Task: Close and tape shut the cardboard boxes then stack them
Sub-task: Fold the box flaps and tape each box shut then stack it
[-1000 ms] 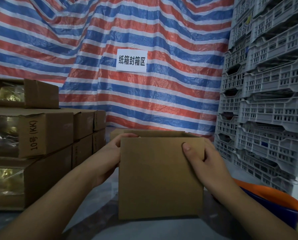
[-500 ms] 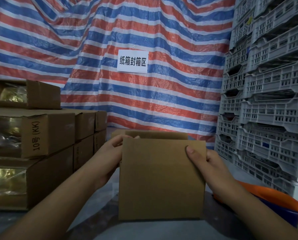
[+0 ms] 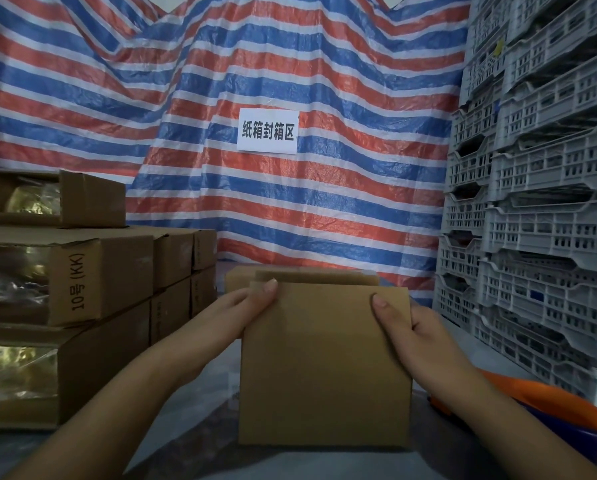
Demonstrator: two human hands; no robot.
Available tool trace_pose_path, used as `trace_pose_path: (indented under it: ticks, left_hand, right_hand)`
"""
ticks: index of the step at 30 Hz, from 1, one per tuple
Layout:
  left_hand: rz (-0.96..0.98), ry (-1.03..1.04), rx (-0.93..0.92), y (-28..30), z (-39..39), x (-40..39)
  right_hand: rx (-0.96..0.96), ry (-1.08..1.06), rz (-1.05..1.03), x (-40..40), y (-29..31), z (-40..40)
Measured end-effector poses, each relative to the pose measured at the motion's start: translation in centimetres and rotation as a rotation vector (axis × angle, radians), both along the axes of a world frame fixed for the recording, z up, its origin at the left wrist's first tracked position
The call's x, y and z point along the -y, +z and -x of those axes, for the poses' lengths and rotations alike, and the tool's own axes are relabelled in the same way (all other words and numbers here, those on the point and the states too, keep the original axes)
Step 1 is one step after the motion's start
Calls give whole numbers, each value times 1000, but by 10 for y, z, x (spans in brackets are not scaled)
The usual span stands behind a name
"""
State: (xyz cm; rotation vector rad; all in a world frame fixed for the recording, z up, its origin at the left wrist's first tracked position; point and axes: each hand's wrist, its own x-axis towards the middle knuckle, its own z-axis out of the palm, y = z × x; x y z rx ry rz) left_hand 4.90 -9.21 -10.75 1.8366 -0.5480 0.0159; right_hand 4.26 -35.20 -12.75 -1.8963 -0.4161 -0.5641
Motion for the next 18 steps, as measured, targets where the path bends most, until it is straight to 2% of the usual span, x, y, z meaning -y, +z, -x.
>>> trace_pose_path:
  ticks: [5,10,13,18]
  left_hand:
    - [86,58,-4,-5,-12,3]
    - [101,93,-12,-5,-12,4]
    - [128,89,-39,-4,-13,4]
    - [255,85,-125,-5,-14,7]
  right_hand:
    - [-95,-10,-82,-1,4,3]
    - [-98,-49,-146,-1,0,-2]
    - [-160,-78,-256,0,-2,-6]
    - [-333,51,-410,4,1,-8]
